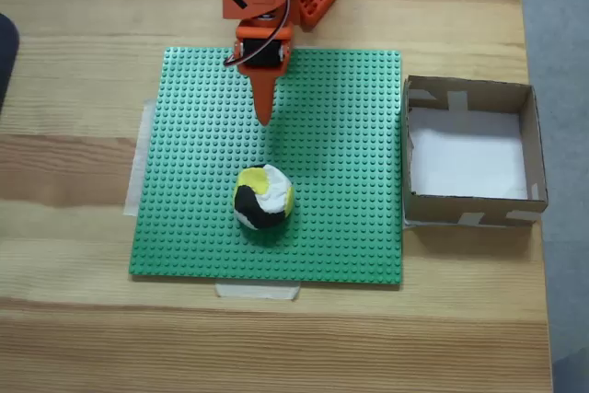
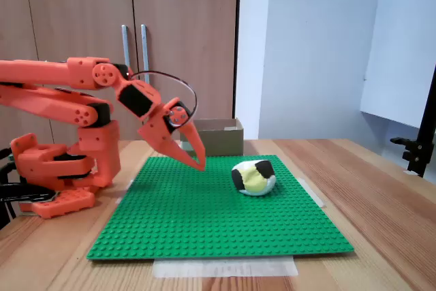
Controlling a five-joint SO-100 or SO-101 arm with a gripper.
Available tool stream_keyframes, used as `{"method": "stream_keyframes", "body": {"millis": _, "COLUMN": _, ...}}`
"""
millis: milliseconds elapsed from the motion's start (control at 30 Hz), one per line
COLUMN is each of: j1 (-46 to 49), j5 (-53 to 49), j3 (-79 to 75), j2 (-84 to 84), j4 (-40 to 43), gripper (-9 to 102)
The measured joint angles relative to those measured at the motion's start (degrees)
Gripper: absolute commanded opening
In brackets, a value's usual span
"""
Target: Pick the ball and put it in the box.
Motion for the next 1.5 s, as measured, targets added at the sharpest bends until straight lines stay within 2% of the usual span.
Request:
{"method": "stream_keyframes", "body": {"millis": 700, "j1": -0.1, "j5": 4.5, "j3": -36.9, "j2": -32.0, "j4": 12.1, "gripper": 1}}
{"method": "stream_keyframes", "body": {"millis": 1500, "j1": 0.7, "j5": 5.7, "j3": -69.1, "j2": -60.3, "j4": 26.6, "gripper": 0}}
